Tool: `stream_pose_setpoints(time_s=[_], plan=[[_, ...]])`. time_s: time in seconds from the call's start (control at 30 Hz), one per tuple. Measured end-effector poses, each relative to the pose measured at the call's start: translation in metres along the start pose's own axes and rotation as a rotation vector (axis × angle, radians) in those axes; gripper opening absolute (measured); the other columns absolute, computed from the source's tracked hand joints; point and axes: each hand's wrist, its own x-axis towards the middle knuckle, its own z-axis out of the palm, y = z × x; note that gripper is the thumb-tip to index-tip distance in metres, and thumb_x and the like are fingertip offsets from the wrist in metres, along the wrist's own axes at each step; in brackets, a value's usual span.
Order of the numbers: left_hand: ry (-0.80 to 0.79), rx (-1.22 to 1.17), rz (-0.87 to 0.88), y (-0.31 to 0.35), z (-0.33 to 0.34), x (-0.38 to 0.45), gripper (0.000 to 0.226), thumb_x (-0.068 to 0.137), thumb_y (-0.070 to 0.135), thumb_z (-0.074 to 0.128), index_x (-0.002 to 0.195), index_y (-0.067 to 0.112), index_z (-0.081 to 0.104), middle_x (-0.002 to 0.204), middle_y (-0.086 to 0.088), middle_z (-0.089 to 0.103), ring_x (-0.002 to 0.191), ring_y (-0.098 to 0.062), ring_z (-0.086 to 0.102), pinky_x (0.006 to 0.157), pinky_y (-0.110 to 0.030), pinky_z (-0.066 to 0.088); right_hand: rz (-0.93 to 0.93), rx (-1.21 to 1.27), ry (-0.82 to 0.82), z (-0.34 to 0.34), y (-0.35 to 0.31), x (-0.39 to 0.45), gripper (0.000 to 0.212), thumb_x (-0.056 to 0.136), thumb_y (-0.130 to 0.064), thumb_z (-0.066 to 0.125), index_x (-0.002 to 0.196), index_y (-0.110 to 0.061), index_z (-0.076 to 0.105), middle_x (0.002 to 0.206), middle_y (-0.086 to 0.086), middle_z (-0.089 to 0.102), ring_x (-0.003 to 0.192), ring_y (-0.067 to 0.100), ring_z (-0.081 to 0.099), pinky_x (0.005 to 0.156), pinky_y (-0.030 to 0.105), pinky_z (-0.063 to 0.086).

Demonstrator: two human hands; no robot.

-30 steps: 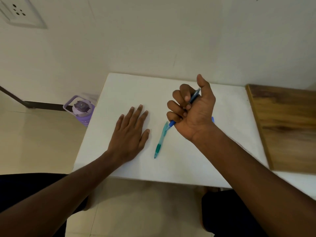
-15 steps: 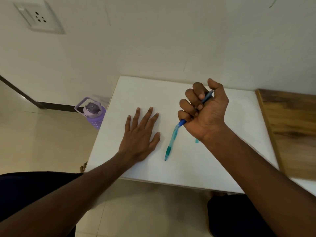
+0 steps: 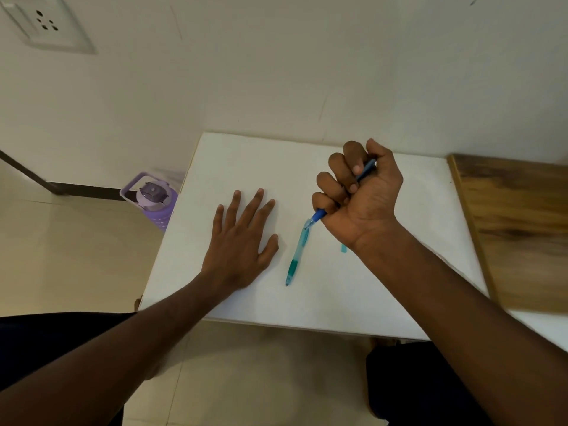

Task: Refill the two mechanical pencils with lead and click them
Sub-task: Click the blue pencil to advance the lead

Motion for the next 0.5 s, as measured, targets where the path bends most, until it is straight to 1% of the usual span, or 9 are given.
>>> stream_pose_setpoints(time_s=[0.07, 0.1, 0.2, 0.23, 0.3, 0.4, 0.43, 0.5], plan=[[-0.003, 0.004, -0.006, 0.0002, -0.0001, 0.0007, 0.073, 0.105, 0.067, 0.024, 0.17, 0.036, 0.012, 0.181, 0.007, -0.002, 0.166, -0.028, -0.01, 0.132, -0.054, -0.004, 0.005, -0.016, 0.001, -0.0002, -0.0002, 0.0005, 0.051, 0.102, -0.038, 0.03, 0.055, -0.019, 0.038, 0.046, -0.005, 0.027, 0.043, 0.012, 0.012, 0.046, 0.02, 0.014], [-0.003, 0.004, -0.008, 0.0006, -0.0001, 0.0009, 0.073, 0.105, 0.067, 0.023, 0.17, 0.036, 0.012, 0.181, 0.007, -0.002, 0.166, -0.028, -0.01, 0.132, -0.054, -0.003, 0.01, -0.026, 0.0, -0.0003, -0.0003, 0.0007, 0.052, 0.102, -0.04, 0.03, 0.056, -0.019, 0.038, 0.046, -0.005, 0.027, 0.043, 0.012, 0.012, 0.046, 0.02, 0.013], [0.002, -0.002, -0.006, 0.0011, 0.0, 0.001, 0.073, 0.104, 0.069, 0.022, 0.17, 0.037, 0.012, 0.181, 0.007, -0.001, 0.167, -0.028, -0.009, 0.132, -0.055, -0.002, 0.023, -0.051, 0.002, -0.0003, 0.0013, 0.0011, 0.06, 0.104, -0.056, 0.031, 0.059, -0.017, 0.037, 0.046, -0.004, 0.026, 0.044, 0.011, 0.012, 0.047, 0.021, 0.011], [0.004, -0.007, -0.005, 0.0014, -0.0002, 0.0012, 0.074, 0.104, 0.069, 0.022, 0.17, 0.037, 0.013, 0.181, 0.007, 0.0, 0.167, -0.028, -0.008, 0.132, -0.055, -0.002, 0.025, -0.054, 0.001, -0.0008, 0.0016, 0.0012, 0.061, 0.104, -0.058, 0.031, 0.059, -0.017, 0.037, 0.046, -0.004, 0.026, 0.044, 0.011, 0.012, 0.047, 0.021, 0.011], [0.004, -0.01, -0.003, 0.0021, -0.0005, 0.0014, 0.074, 0.104, 0.068, 0.023, 0.17, 0.036, 0.014, 0.181, 0.006, 0.001, 0.167, -0.029, -0.007, 0.132, -0.056, -0.002, 0.028, -0.059, -0.007, -0.0019, 0.0018, 0.0016, 0.057, 0.104, -0.051, 0.032, 0.058, -0.017, 0.037, 0.046, -0.004, 0.026, 0.043, 0.011, 0.013, 0.046, 0.019, 0.012], [-0.012, 0.005, 0.003, 0.0024, -0.0009, 0.0014, 0.074, 0.105, 0.067, 0.022, 0.171, 0.035, 0.011, 0.181, 0.006, -0.005, 0.166, -0.03, -0.011, 0.132, -0.057, -0.003, 0.026, -0.075, -0.002, -0.0028, 0.0022, 0.0026, 0.049, 0.102, -0.039, 0.032, 0.057, -0.018, 0.037, 0.047, -0.005, 0.024, 0.041, 0.01, 0.015, 0.046, 0.019, 0.013], [-0.019, 0.011, 0.006, 0.0022, -0.0008, 0.0014, 0.074, 0.105, 0.067, 0.02, 0.171, 0.035, 0.009, 0.18, 0.006, -0.007, 0.166, -0.029, -0.013, 0.132, -0.058, -0.004, 0.022, -0.077, -0.001, -0.0026, 0.0026, 0.0026, 0.049, 0.102, -0.04, 0.032, 0.058, -0.018, 0.037, 0.048, -0.005, 0.023, 0.04, 0.01, 0.015, 0.046, 0.019, 0.013], [-0.029, 0.031, 0.011, 0.0019, -0.0008, 0.0016, 0.076, 0.104, 0.069, 0.015, 0.171, 0.035, 0.003, 0.18, 0.007, -0.013, 0.165, -0.029, -0.018, 0.131, -0.061, -0.007, 0.023, -0.071, 0.002, -0.0021, 0.0037, 0.0022, 0.056, 0.103, -0.05, 0.032, 0.058, -0.017, 0.036, 0.047, -0.004, 0.023, 0.039, 0.009, 0.016, 0.044, 0.018, 0.014]])
